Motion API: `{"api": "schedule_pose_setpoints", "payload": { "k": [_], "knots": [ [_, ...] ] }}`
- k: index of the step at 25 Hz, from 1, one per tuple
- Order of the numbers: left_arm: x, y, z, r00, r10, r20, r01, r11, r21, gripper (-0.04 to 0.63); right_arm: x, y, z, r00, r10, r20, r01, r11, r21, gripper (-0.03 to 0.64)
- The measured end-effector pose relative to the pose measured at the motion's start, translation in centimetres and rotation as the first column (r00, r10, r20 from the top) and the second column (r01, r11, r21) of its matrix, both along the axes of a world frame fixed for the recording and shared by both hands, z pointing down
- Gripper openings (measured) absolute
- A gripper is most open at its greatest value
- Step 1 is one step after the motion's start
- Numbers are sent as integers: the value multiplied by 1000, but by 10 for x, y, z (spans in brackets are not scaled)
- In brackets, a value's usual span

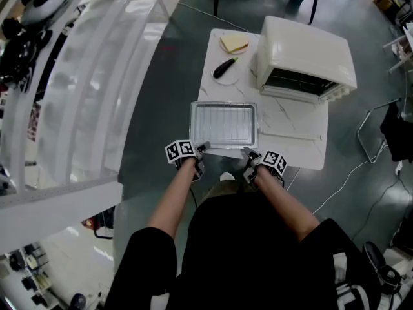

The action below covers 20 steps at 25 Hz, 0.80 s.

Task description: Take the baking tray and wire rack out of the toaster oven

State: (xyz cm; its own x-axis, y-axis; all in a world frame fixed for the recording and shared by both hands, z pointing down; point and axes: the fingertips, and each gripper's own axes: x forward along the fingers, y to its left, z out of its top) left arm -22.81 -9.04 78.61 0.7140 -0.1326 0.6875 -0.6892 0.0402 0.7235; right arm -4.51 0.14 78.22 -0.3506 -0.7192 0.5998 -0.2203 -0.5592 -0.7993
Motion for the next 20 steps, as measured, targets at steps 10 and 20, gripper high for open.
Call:
{"api": "schedule_pose_setpoints", "payload": {
  "k": [10,20],
  "knots": [
    [10,12,-5,980,193,53,-194,981,19,259,-1,0,-1,1000,1,31,-1,1000,4,104],
    [6,29,-1,913,373,163,-380,925,10,281,-7,-1,-5,999,-11,49,10,1000,13,104]
  ]
}}
